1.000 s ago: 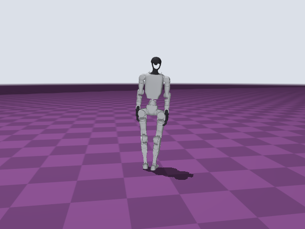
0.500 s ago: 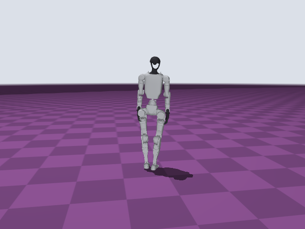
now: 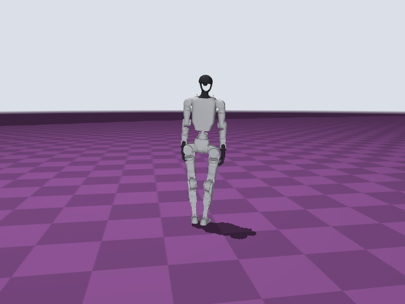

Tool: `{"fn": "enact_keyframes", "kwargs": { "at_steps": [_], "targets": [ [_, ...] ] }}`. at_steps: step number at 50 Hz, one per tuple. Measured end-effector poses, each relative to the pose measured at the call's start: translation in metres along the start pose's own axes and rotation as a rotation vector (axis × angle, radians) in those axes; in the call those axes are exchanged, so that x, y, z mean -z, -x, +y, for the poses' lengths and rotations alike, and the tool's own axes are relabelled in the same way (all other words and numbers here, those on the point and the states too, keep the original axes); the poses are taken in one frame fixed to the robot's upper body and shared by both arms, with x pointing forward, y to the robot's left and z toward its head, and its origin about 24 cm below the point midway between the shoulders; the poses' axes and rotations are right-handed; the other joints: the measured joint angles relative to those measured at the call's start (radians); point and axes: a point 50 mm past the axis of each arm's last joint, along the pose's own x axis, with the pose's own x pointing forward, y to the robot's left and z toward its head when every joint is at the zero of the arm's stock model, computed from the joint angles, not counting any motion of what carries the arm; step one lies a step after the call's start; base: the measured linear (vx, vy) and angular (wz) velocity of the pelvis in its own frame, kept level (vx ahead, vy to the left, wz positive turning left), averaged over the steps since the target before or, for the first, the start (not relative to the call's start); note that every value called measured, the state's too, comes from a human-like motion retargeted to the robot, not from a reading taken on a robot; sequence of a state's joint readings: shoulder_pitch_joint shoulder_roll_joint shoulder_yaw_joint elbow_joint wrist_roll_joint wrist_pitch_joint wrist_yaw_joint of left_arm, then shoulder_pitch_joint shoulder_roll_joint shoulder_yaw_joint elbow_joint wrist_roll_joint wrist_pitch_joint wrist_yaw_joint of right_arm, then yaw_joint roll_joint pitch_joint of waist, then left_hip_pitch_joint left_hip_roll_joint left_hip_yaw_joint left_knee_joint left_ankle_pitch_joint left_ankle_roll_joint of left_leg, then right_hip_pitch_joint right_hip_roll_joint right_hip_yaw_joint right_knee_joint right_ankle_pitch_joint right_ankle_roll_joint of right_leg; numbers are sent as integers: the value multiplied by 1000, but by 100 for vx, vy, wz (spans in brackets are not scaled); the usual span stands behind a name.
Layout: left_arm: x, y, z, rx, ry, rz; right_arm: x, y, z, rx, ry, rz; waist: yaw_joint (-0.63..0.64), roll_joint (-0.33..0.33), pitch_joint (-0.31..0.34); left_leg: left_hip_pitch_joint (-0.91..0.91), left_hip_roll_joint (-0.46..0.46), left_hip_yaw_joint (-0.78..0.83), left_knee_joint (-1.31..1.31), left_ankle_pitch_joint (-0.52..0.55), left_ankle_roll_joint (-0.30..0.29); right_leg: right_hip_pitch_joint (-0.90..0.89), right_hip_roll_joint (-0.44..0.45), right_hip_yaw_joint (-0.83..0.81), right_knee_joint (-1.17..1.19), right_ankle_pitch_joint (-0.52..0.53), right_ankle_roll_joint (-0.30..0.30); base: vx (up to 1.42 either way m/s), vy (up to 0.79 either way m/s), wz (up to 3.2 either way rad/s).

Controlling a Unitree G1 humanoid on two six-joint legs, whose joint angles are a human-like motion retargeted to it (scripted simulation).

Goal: Upper body actions

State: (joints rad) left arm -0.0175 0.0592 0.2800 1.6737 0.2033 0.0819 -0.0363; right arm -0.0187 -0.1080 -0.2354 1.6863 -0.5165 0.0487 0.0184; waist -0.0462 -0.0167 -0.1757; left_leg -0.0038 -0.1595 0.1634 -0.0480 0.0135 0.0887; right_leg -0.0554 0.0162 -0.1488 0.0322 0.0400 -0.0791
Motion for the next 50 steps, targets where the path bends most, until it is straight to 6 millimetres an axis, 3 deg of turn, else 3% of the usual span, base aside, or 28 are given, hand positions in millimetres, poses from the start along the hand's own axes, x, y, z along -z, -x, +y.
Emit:
{"fn": "enact_keyframes", "kwargs": {
  "at_steps": [17, 50],
  "targets": [
    [-11, 1, -3, 10, -21, -32, -9, 0, 2, -39, 1, -38, 2, -2, -3, -3, -1, -1, 1, 2, -2, -6, 2, -1, 2, 19, 2, 0, 0, 0],
    [-1, 0, -3, 12, -29, -5, 1, 0, -4, 5, 5, 1, 5, -3, 9, -2, -2, 3, 14, -10, -3, -7, 3, 1, 6, 52, 6, 0, 0, 0]
  ]
}}
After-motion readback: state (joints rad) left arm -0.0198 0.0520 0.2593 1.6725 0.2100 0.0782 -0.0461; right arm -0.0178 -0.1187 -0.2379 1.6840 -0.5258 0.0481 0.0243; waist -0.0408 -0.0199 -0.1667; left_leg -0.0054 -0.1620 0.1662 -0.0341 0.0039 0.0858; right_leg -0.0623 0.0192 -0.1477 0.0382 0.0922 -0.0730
